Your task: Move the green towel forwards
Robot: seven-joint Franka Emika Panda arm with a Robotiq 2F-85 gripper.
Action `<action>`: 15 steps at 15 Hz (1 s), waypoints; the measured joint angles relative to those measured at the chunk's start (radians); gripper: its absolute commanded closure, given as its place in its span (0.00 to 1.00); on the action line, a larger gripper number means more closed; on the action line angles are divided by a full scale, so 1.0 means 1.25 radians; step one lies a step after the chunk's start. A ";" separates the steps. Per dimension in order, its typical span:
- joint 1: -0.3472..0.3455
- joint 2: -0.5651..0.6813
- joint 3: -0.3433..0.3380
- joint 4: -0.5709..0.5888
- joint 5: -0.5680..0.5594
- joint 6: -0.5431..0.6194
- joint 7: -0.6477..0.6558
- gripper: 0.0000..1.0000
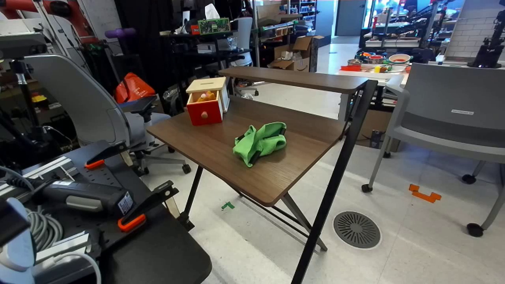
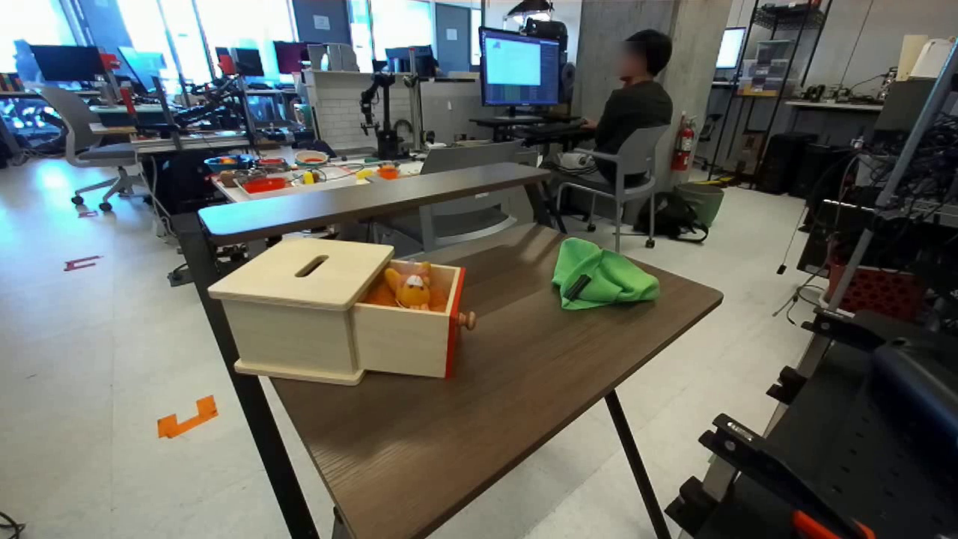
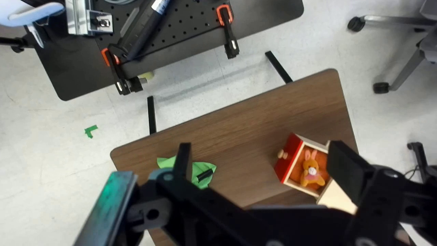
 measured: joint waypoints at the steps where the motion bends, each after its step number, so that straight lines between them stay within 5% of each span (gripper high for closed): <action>1: -0.001 0.019 0.000 -0.009 -0.007 0.039 0.012 0.00; 8: -0.013 0.253 -0.025 -0.030 -0.057 0.382 0.158 0.00; 15: -0.018 0.488 -0.147 -0.024 -0.056 0.670 0.347 0.00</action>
